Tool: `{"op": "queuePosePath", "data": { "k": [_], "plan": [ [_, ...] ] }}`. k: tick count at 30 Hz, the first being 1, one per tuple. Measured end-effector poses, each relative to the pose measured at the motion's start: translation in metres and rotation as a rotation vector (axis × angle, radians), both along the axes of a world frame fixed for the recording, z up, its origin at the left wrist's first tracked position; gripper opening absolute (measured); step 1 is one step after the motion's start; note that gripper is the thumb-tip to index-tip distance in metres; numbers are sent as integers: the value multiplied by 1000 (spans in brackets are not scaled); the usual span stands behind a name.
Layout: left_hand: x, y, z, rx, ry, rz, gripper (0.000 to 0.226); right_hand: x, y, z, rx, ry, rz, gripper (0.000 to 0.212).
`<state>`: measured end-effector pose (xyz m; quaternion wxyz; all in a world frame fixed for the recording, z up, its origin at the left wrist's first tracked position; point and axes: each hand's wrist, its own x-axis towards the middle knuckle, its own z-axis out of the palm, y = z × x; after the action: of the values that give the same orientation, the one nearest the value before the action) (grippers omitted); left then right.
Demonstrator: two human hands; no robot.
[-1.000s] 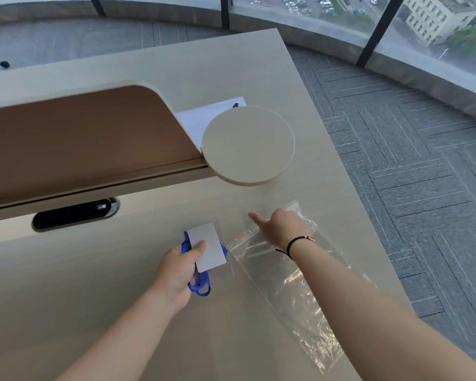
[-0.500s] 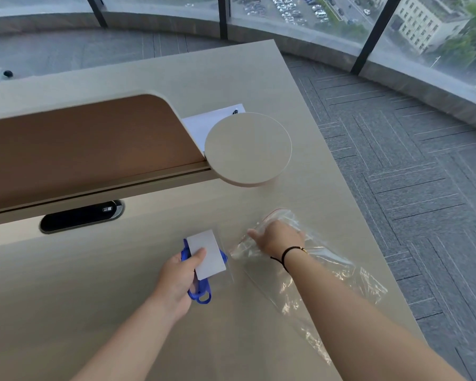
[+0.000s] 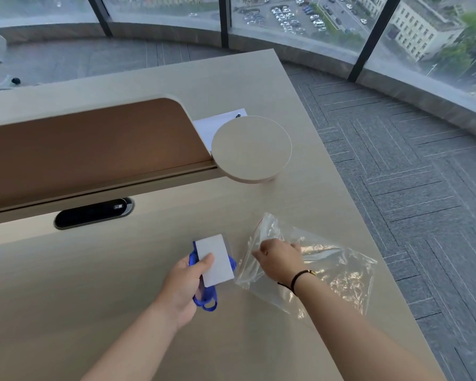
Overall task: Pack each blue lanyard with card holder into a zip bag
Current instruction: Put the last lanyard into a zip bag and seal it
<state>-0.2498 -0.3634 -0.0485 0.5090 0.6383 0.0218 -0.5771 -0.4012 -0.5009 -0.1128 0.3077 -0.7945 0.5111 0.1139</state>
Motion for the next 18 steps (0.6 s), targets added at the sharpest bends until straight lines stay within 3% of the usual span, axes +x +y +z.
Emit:
{"op": "queuePosePath", "data": {
  "k": [5, 8, 11, 18],
  "plan": [
    [-4, -9, 29, -91, 170, -24, 25, -6, 24, 37, -24, -196, 90, 35],
    [-8, -10, 42, -53, 224, -82, 24, -8, 41, 62, -45, -274, 129, 34],
    [-8, -4, 50, 18, 139, -213, 25, -15, 57, 81, -53, -336, 148, 26],
    [4, 30, 71, 16, -36, -441, 25, -20, 84, 103, -30, -329, 230, 28]
  ]
}}
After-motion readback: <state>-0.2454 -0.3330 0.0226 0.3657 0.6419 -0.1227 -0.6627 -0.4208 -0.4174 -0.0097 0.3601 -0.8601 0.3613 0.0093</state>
